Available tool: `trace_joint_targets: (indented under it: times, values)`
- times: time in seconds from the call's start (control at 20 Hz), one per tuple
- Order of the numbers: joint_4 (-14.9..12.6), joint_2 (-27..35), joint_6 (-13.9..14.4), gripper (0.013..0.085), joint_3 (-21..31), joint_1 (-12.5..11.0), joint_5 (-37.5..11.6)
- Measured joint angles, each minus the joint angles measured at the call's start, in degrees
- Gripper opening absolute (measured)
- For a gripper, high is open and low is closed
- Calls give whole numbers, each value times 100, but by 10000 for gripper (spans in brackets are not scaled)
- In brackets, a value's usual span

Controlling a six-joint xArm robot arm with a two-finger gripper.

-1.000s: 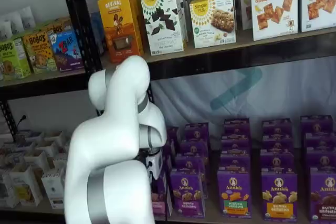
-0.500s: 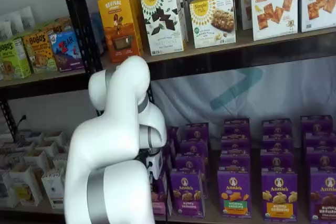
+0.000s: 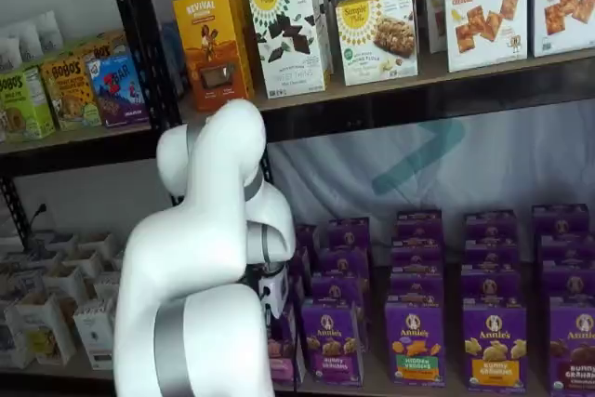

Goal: Pick up the purple box with a pink patch in the middle, on the bottom shelf, the first box from the left

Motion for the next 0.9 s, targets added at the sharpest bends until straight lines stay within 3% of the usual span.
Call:
trace_joint_targets:
  times: [0.35,0.6,0.9]
  values:
    - [-324,-189,253,330,270,-34,-131]
    - [-633,-551,531,330,780,-29,-241]
    - [-793,-1083,683,330,1489,-17,-413]
